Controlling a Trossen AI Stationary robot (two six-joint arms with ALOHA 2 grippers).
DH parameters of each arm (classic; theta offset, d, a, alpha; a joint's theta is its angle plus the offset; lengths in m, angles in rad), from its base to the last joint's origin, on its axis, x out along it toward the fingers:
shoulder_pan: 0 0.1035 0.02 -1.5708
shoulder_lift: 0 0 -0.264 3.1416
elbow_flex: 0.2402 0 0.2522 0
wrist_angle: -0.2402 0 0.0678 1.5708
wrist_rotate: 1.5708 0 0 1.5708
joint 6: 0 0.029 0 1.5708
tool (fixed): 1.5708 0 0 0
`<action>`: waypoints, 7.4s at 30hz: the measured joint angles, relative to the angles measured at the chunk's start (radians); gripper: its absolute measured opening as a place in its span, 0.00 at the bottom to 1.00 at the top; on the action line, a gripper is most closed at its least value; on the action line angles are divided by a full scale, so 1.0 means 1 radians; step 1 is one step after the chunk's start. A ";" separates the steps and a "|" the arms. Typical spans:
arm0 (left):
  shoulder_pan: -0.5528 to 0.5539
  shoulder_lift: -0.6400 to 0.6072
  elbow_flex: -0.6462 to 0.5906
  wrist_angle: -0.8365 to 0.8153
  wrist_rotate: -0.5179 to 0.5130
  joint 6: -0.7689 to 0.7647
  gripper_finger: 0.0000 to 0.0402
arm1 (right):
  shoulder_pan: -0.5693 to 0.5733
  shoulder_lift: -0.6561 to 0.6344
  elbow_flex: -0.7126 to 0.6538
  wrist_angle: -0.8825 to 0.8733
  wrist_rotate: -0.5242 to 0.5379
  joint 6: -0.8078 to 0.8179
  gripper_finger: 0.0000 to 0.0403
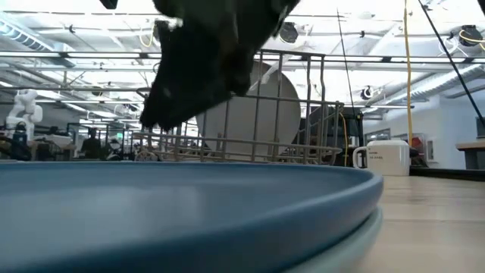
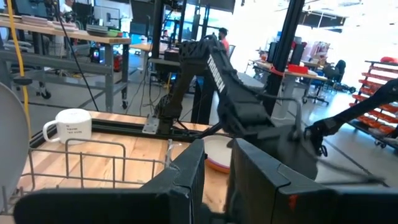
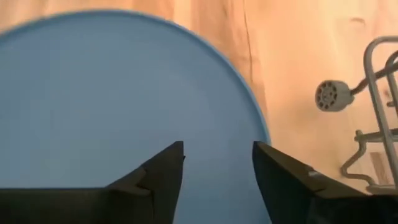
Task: Sort dishes
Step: Put the blue plate into the dish rack
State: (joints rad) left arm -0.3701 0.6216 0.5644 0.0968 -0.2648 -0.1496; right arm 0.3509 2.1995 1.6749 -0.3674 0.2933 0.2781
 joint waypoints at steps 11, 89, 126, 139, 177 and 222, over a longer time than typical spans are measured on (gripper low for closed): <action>0.000 0.000 0.000 -0.004 0.000 0.000 0.22 | -0.051 0.036 -0.001 -0.025 0.022 0.027 0.30; 0.000 0.000 0.000 -0.010 0.000 0.000 0.22 | 0.056 0.021 0.382 -0.221 0.615 -0.359 0.00; 0.000 -0.003 0.000 -0.074 0.066 -0.021 0.22 | 0.134 -0.040 0.409 -0.132 0.866 -0.510 0.00; 0.000 -0.003 0.000 -0.079 0.066 -0.026 0.22 | 0.140 -0.040 0.409 -0.216 0.725 -0.351 0.00; -0.046 -0.003 0.000 -0.084 0.080 -0.056 0.22 | -0.012 0.174 0.408 -0.627 0.025 0.195 0.45; -0.065 -0.002 0.000 -0.084 0.074 -0.054 0.22 | -0.108 0.232 0.410 -0.514 -0.158 -0.029 0.02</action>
State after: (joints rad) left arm -0.4347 0.6193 0.5648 0.0125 -0.1909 -0.2031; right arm 0.2431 2.4313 2.0850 -0.8811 0.1357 0.2490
